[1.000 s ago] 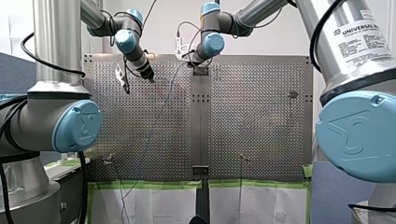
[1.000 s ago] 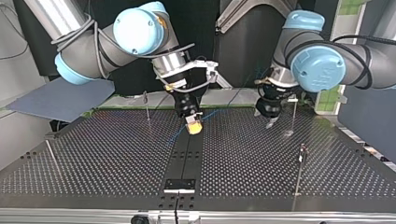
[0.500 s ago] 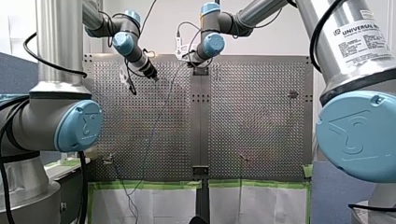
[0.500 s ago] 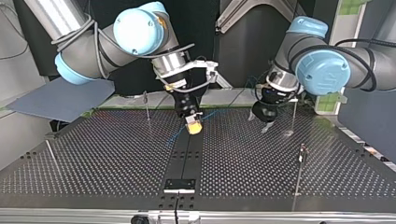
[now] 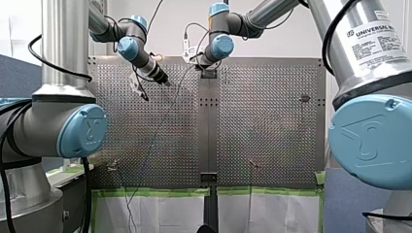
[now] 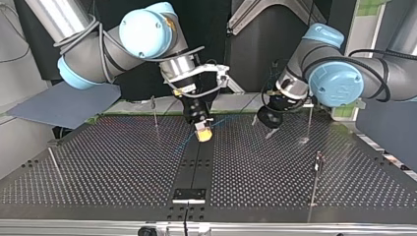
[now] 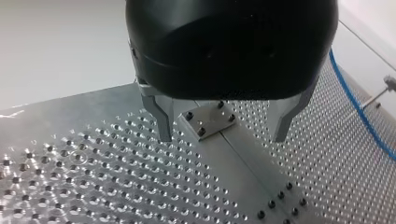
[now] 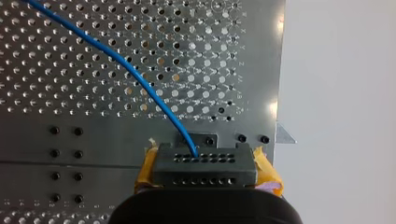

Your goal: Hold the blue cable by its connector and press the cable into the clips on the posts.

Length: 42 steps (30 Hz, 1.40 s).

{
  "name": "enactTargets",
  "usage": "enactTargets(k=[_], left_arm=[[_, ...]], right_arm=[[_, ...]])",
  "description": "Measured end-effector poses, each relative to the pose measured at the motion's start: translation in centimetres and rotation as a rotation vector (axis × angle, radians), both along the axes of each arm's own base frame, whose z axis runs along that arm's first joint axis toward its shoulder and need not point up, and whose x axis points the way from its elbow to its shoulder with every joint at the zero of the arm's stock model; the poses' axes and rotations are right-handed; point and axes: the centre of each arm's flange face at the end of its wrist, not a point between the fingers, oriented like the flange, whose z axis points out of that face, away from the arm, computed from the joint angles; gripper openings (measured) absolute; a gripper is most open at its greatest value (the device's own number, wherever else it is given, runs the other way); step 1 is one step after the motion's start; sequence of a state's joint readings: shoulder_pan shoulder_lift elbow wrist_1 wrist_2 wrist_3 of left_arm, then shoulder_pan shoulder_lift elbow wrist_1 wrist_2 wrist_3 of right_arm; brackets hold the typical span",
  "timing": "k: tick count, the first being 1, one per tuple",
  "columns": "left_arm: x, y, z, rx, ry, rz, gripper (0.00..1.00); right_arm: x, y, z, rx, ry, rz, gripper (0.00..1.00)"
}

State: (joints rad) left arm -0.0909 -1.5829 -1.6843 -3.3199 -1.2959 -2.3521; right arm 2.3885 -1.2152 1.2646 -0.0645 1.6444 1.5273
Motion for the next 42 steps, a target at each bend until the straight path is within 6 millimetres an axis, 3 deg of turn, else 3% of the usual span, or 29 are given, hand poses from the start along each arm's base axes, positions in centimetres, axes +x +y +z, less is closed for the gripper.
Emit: enactTargets(k=[13, 42], left_arm=[[-0.1, -0.3, 0.0, -0.090, 0.038, 0.010, 0.98], [-0.3, -1.6, -0.4, -0.107, 0.059, -0.063, 0.98]], right_arm=[[-0.2, -0.4, -0.2, 0.002, 0.003, -0.009, 0.00], [-1.1, -1.7, -0.3, 0.002, 0.003, -0.038, 0.00]])
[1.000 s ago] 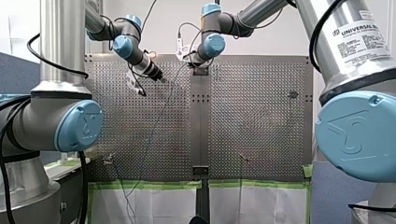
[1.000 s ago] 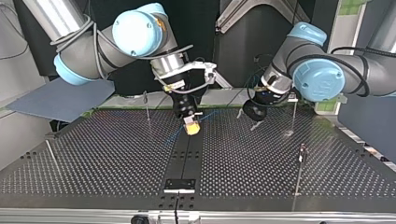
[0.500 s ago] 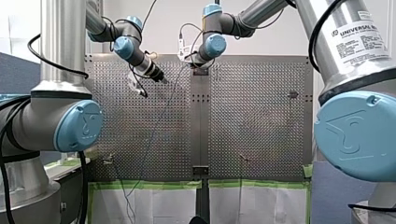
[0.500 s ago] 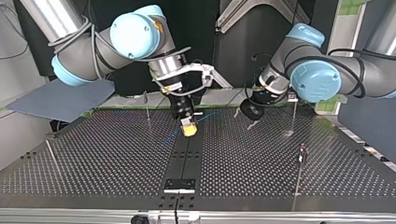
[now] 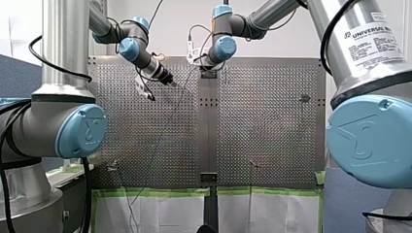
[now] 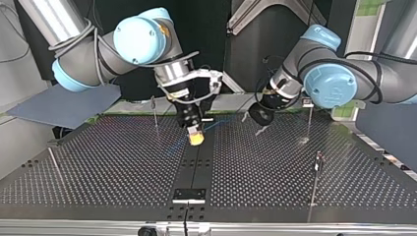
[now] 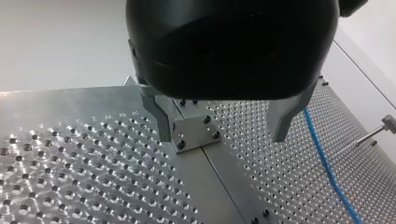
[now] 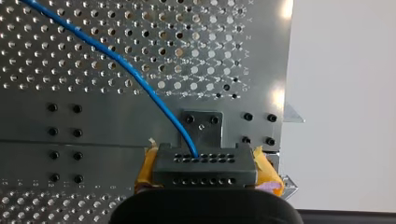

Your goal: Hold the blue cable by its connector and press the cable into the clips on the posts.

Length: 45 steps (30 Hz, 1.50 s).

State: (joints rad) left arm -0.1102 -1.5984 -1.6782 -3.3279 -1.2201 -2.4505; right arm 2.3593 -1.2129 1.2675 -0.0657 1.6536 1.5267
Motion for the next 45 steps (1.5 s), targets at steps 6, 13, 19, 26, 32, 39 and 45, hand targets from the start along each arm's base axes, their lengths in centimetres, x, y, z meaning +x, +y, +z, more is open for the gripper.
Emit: enactTargets(k=[6, 13, 19, 26, 32, 39, 45], left_arm=[[-0.3, -0.6, 0.1, 0.001, -0.003, -0.015, 0.98], [-0.4, -1.0, 0.2, -0.001, -0.006, -0.029, 0.98], [-0.8, -1.8, 0.2, -0.008, -0.005, -0.061, 0.98], [-1.2, -2.7, 0.3, -0.038, 0.000, -0.104, 0.98], [-1.2, -3.1, 0.1, -0.052, 0.003, -0.117, 0.98], [-0.1, -3.9, -1.5, -0.047, 0.028, -0.150, 0.98], [1.3, -4.0, -2.2, -0.040, 0.034, -0.154, 0.98]], right_arm=[[-0.2, -0.3, -0.1, 0.001, 0.001, -0.006, 0.00], [-0.2, -0.4, -0.1, 0.001, 0.001, -0.006, 0.00], [-0.2, -0.4, -0.2, 0.002, 0.002, -0.005, 0.00], [-0.2, -0.4, -0.2, 0.003, 0.003, -0.005, 0.00], [-0.2, -0.4, -0.2, 0.003, 0.003, -0.005, 0.00], [0.0, -0.2, -0.2, 0.003, 0.003, -0.002, 0.00], [0.0, -0.2, -0.3, 0.003, 0.003, -0.001, 0.00]])
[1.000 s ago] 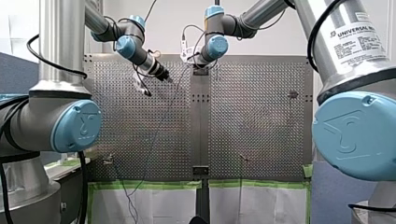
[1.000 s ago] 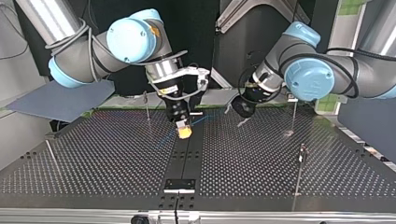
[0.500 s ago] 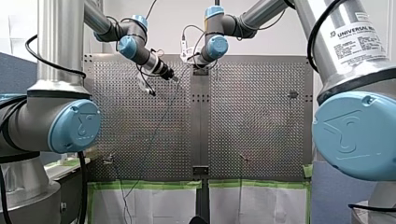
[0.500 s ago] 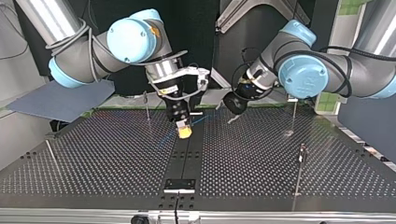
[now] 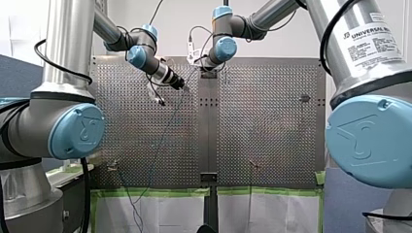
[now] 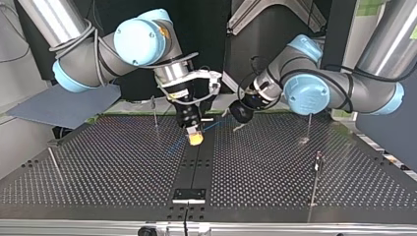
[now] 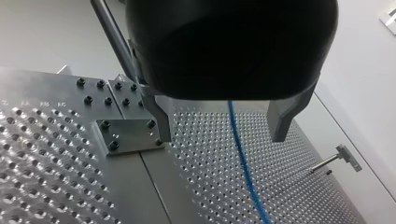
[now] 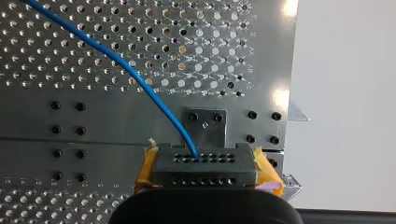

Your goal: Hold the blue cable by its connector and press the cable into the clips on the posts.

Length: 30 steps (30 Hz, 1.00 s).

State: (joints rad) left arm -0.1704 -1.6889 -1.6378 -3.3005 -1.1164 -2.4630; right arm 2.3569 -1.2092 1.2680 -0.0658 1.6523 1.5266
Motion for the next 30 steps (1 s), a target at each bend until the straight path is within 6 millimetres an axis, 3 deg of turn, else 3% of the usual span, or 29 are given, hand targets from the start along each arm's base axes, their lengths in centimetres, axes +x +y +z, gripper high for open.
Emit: enactTargets(k=[22, 30], left_arm=[[1.6, -0.6, 1.1, -0.120, -0.066, -0.019, 0.98], [2.0, -1.0, 0.6, -0.120, -0.064, -0.021, 0.98]], right_arm=[[0.1, 0.0, -0.1, 0.000, 0.000, -0.002, 0.00], [0.1, 0.1, 0.0, 0.000, 0.000, 0.000, 0.00]])
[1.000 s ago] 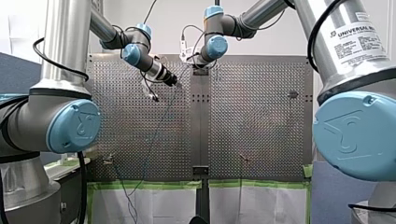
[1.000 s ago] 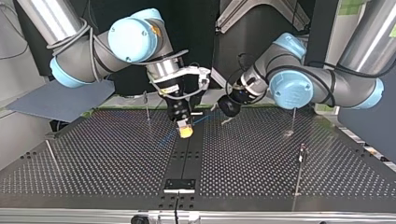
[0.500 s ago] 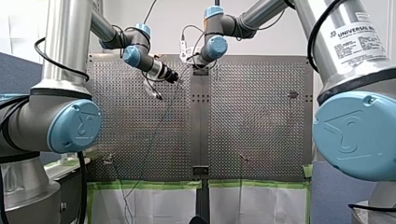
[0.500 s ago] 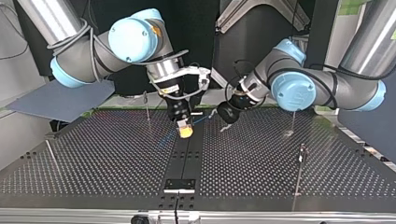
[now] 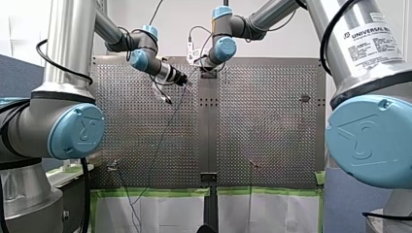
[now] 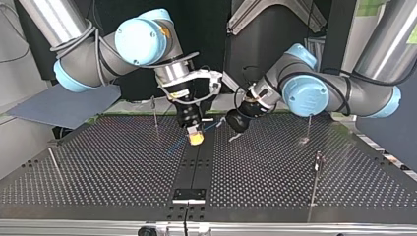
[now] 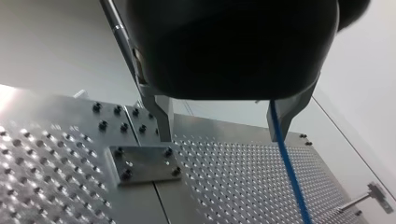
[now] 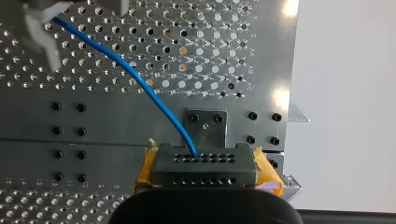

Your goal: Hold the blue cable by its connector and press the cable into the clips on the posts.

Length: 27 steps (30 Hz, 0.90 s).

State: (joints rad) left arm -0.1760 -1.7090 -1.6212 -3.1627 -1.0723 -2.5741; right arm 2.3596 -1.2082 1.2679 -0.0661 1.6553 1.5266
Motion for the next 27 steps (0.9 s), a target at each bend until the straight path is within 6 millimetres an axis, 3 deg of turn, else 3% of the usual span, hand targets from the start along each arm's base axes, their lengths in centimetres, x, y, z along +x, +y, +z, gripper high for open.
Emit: enactTargets(k=[5, 18, 19, 20, 21, 23, 24, 26, 27], left_arm=[[0.7, -0.6, -1.3, 0.026, 0.010, -0.022, 0.98], [1.3, -0.3, -1.5, 0.063, -0.005, 0.011, 0.98], [1.3, -0.3, -1.5, 0.066, -0.007, 0.013, 0.94], [1.4, -0.2, -1.5, 0.068, -0.008, 0.015, 0.83], [1.4, -0.2, -1.5, 0.070, -0.010, 0.016, 0.83], [1.4, -0.1, -1.5, 0.077, -0.018, 0.017, 0.51], [1.4, -0.1, -1.4, 0.081, -0.022, 0.017, 0.51], [1.4, -0.1, -1.4, 0.092, -0.032, 0.015, 0.22], [1.4, -0.1, -1.4, 0.098, -0.036, 0.014, 0.22]], right_arm=[[0.0, 0.0, 0.0, 0.000, 0.000, 0.000, 0.00], [0.0, 0.0, 0.0, 0.000, 0.000, 0.001, 0.00], [0.0, 0.0, 0.0, 0.000, 0.000, 0.001, 0.00], [0.0, 0.0, 0.0, 0.000, 0.000, 0.002, 0.00], [0.0, 0.1, 0.0, 0.000, 0.000, 0.002, 0.00], [0.1, 0.1, 0.0, 0.000, 0.000, 0.003, 0.00], [0.1, 0.1, 0.0, 0.000, 0.000, 0.003, 0.00], [0.1, 0.1, 0.0, 0.000, 0.000, 0.003, 0.00], [0.1, 0.1, 0.0, 0.000, 0.000, 0.003, 0.00]])
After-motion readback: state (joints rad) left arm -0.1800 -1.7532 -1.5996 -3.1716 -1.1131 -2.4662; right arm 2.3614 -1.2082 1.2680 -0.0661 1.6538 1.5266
